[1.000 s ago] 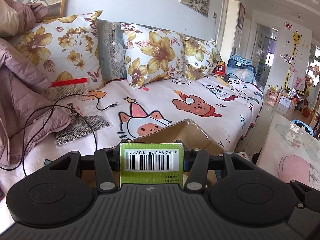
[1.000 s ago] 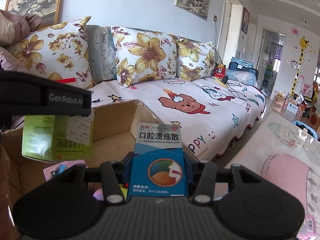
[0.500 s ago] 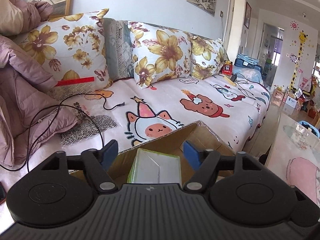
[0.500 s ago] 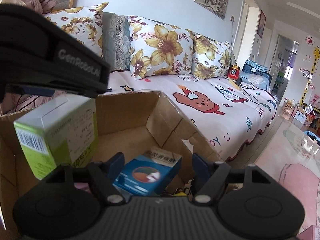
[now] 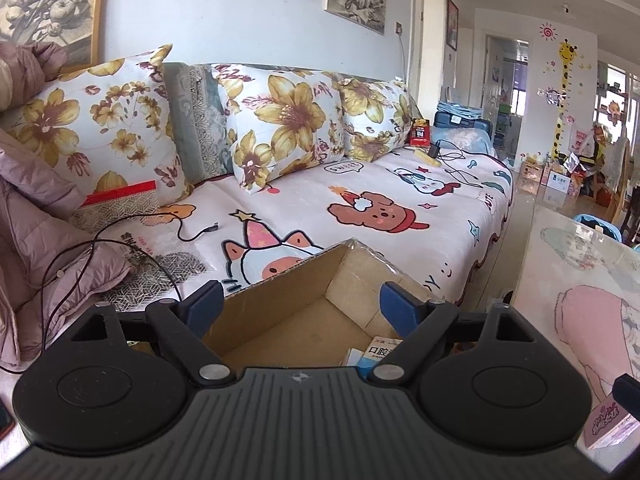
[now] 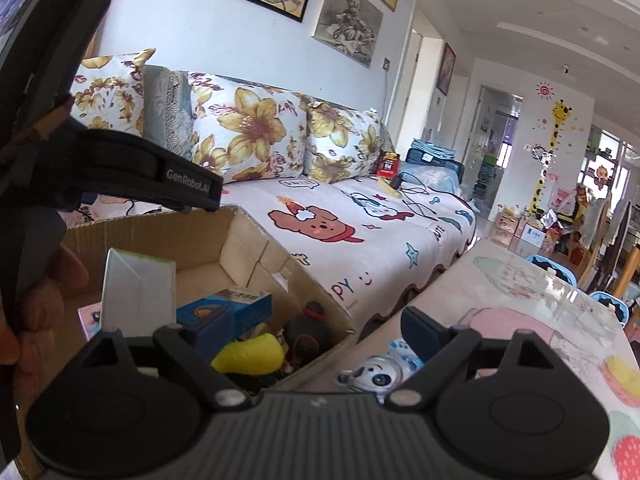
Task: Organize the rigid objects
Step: 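Move both open tools back over the table toward the pink box and panda toy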
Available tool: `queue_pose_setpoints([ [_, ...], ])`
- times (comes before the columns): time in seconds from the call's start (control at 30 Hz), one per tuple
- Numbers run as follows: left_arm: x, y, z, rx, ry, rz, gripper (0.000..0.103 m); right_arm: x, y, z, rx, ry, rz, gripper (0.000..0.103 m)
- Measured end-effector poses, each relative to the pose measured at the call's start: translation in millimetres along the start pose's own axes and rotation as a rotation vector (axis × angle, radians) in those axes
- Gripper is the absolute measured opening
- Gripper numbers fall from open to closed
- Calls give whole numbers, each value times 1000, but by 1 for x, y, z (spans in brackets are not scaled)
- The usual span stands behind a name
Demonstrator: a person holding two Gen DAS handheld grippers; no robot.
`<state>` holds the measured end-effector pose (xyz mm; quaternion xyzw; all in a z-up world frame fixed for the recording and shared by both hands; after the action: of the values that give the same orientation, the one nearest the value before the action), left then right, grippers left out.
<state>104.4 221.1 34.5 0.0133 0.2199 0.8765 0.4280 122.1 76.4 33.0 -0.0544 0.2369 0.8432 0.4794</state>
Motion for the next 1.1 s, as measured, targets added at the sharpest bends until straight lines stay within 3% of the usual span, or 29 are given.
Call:
queue_pose_setpoints([
  [0.7, -37, 7, -23, -20, -229, -123, 103, -68, 16, -74, 106, -195, -209, 95],
  [1.1, -51, 8, -33, -27, -319, -205, 103, -116, -16, -113, 188, -280, -305, 96],
])
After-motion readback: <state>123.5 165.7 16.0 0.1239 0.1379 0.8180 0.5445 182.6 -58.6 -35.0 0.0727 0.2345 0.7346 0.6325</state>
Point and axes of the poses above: each gripper's, at about its wrist camera, not at the fingertips, and y roughly against the way its jaws point, x to its left, z to its top, the point moved 7 cm from there along -y, roughly the way its jaws point, and after that the axes turned 8 degrees about y, right-handed, at the moved point
